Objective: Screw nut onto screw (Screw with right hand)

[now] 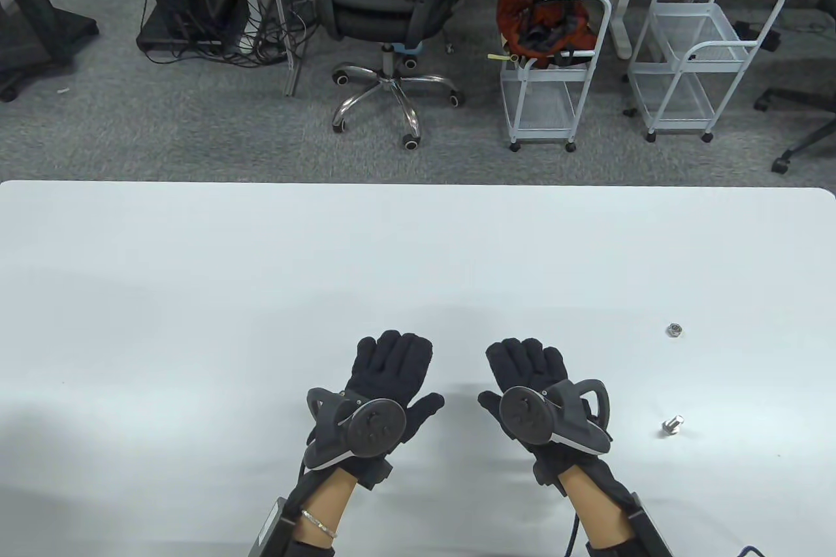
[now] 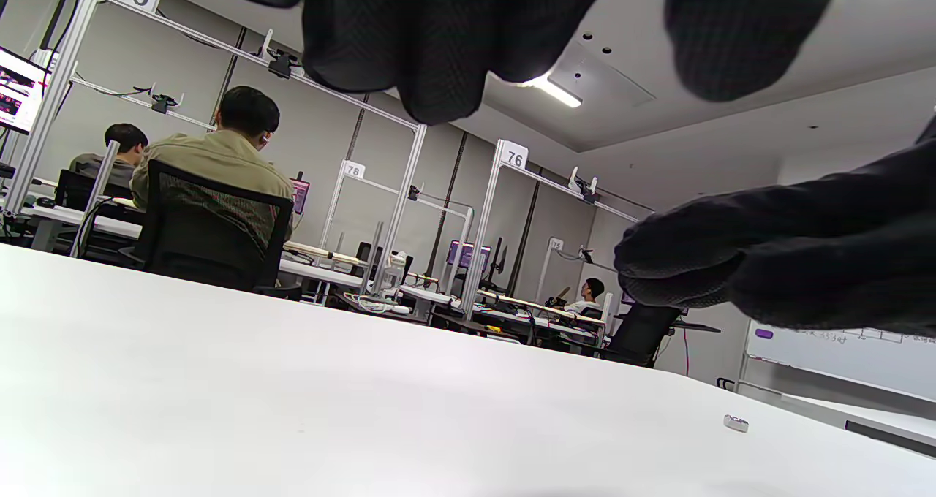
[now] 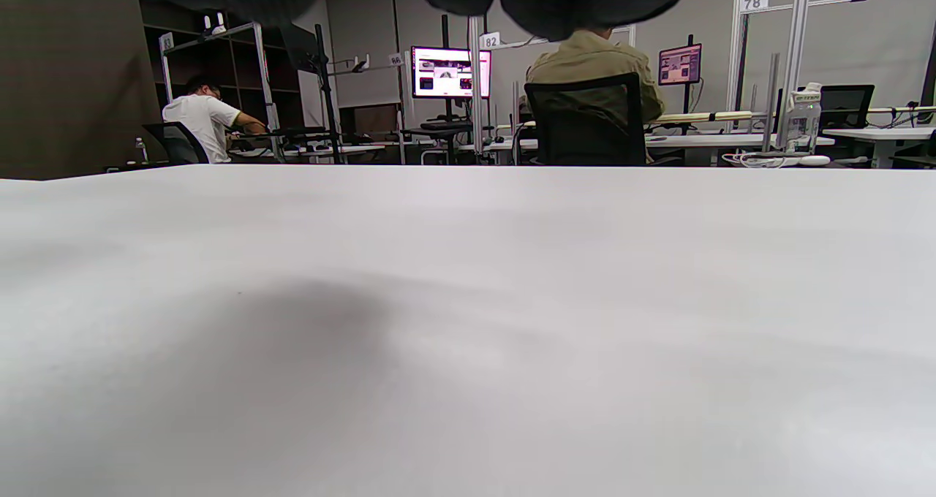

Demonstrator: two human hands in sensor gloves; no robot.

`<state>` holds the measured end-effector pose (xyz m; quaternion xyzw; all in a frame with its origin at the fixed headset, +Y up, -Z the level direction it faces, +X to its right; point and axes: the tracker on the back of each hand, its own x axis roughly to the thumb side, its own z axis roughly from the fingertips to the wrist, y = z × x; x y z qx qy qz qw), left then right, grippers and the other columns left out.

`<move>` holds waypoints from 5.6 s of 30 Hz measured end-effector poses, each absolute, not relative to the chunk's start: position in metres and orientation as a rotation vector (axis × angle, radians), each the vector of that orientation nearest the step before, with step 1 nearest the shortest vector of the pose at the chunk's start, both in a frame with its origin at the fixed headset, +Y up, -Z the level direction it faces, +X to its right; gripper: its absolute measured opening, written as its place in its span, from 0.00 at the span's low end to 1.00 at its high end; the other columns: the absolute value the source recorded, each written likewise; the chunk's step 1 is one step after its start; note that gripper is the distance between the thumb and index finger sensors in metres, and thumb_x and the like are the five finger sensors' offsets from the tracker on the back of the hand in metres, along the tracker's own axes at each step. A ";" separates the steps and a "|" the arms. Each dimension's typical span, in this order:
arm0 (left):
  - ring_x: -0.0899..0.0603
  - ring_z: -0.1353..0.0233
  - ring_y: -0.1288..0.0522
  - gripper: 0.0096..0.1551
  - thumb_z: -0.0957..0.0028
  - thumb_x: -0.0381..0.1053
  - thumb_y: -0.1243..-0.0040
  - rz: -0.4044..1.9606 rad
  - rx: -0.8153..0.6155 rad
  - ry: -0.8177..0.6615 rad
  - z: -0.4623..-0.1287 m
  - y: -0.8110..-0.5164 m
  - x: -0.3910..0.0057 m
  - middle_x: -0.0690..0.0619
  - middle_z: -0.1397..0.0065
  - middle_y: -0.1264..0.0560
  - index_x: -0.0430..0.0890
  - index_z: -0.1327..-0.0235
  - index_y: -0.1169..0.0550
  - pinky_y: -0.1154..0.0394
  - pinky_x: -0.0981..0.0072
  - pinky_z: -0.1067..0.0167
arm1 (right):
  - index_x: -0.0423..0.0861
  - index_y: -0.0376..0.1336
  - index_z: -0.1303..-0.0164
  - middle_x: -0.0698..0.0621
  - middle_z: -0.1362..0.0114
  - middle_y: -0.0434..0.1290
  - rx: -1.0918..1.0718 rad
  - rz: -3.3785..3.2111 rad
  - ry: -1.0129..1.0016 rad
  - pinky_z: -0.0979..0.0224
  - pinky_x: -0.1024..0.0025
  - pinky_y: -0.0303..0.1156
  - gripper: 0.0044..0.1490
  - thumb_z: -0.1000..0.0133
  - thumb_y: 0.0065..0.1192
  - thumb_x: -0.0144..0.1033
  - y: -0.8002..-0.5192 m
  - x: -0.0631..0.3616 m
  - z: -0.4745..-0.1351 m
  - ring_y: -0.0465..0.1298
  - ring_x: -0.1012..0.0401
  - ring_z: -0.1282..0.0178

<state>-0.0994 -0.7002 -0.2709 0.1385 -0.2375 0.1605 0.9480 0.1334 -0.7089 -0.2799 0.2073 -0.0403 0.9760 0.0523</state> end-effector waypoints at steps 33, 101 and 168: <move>0.32 0.22 0.29 0.43 0.48 0.68 0.46 0.309 0.262 -0.485 -0.272 -0.699 -0.101 0.43 0.20 0.25 0.46 0.22 0.31 0.42 0.36 0.24 | 0.36 0.57 0.20 0.31 0.21 0.63 -0.837 2.928 0.392 0.26 0.34 0.56 0.40 0.43 0.68 0.26 -0.713 0.314 -0.279 0.65 0.36 0.22; 0.53 0.61 0.09 0.29 0.54 0.60 0.33 0.600 0.243 -0.527 -0.259 -0.697 -0.069 0.54 0.59 0.07 0.39 0.54 0.14 0.15 0.64 0.56 | 0.28 0.66 0.38 0.40 0.52 0.82 0.574 2.248 -0.093 0.49 0.49 0.73 0.33 0.38 0.56 0.43 -0.697 0.136 -0.272 0.85 0.50 0.59; 0.50 0.56 0.09 0.29 0.51 0.58 0.35 0.597 0.176 -0.392 -0.276 -0.704 -0.087 0.52 0.53 0.08 0.38 0.48 0.16 0.16 0.61 0.53 | 0.40 0.66 0.33 0.38 0.36 0.76 -0.421 3.063 0.106 0.36 0.49 0.70 0.29 0.44 0.65 0.37 -0.711 0.280 -0.387 0.80 0.49 0.42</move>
